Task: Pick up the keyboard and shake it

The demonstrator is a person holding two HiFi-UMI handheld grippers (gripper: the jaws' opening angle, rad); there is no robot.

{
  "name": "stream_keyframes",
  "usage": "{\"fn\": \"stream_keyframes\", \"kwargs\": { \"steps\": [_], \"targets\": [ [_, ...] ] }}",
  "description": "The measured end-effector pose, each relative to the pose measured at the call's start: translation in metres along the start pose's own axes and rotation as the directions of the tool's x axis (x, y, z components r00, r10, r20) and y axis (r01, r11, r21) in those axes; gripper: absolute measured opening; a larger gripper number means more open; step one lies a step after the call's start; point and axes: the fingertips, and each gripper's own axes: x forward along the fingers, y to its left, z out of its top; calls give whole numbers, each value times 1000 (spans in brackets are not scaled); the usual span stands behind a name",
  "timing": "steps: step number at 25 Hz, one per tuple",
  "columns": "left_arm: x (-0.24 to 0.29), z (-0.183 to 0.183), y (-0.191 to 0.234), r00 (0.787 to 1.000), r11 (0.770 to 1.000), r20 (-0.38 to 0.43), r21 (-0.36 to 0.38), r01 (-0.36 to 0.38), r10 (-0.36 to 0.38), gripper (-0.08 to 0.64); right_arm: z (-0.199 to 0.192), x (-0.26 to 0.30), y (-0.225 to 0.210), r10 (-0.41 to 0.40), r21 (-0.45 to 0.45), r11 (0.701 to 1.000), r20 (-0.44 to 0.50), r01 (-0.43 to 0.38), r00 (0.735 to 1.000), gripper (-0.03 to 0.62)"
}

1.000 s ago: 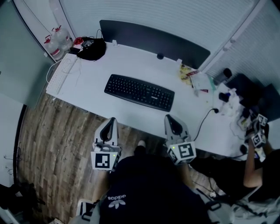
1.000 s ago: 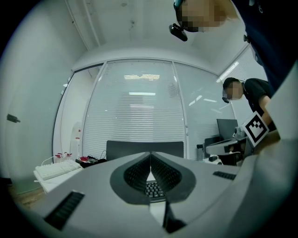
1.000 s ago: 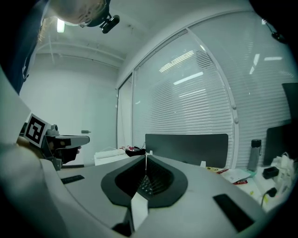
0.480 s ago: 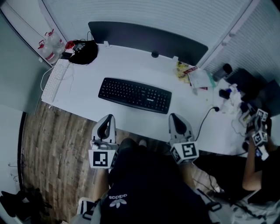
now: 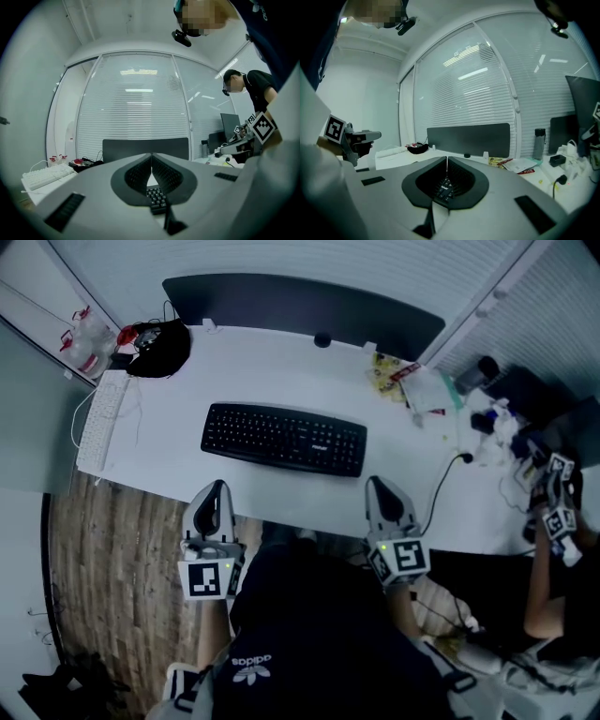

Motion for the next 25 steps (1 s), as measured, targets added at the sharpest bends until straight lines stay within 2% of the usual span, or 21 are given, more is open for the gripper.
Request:
{"fn": "stream_keyframes", "kwargs": {
  "steps": [12, 15, 19, 25],
  "targets": [
    [77, -11, 67, 991, 991, -26, -26, 131, -131, 6, 17, 46, -1, -171, -31, 985, -50, 169, 984, 6],
    [90, -20, 77, 984, 986, -59, -19, 165, -166, 6, 18, 55, 0, -206, -20, 979, -57, 205, 977, 6],
    [104, -20, 84, 977, 978, -49, -23, 207, -208, 6, 20, 70, 2, -225, -4, 974, -57, 225, 973, 6],
    [117, -38, 112, 975, 979, -101, -59, 194, -200, 6, 21, 102, 15, -216, -65, 975, -93, 211, 972, 6]
  ]
}}
